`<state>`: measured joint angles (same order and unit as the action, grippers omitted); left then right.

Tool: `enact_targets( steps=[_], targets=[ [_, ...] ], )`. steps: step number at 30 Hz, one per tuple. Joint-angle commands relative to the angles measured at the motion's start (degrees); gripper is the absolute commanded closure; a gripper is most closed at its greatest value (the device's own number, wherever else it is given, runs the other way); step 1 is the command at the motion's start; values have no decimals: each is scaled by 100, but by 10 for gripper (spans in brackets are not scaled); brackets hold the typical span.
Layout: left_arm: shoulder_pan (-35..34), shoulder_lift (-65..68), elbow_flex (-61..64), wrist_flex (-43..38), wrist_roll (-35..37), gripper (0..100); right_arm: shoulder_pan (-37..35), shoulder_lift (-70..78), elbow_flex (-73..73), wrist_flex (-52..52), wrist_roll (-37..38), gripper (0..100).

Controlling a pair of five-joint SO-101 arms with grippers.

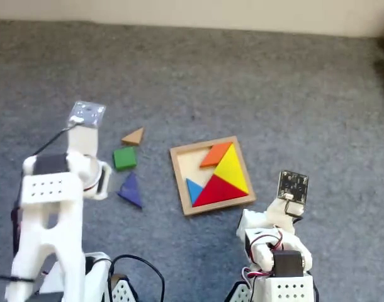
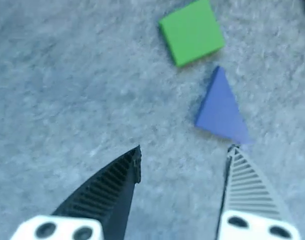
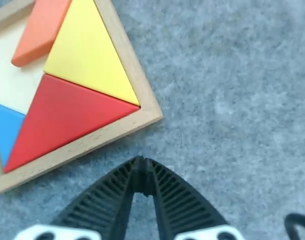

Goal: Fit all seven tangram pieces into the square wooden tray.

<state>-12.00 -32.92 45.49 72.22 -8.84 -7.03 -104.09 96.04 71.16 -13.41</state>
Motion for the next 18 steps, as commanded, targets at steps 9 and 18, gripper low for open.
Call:
enact_targets(
  steps=[9,18],
  targets=[
    [479,1815,-1095,-1187,888,730,75,-101,734,31,26,992],
    [488,3600,-2941,-1178,897,730,75,-101,734,31,26,992]
  ],
)
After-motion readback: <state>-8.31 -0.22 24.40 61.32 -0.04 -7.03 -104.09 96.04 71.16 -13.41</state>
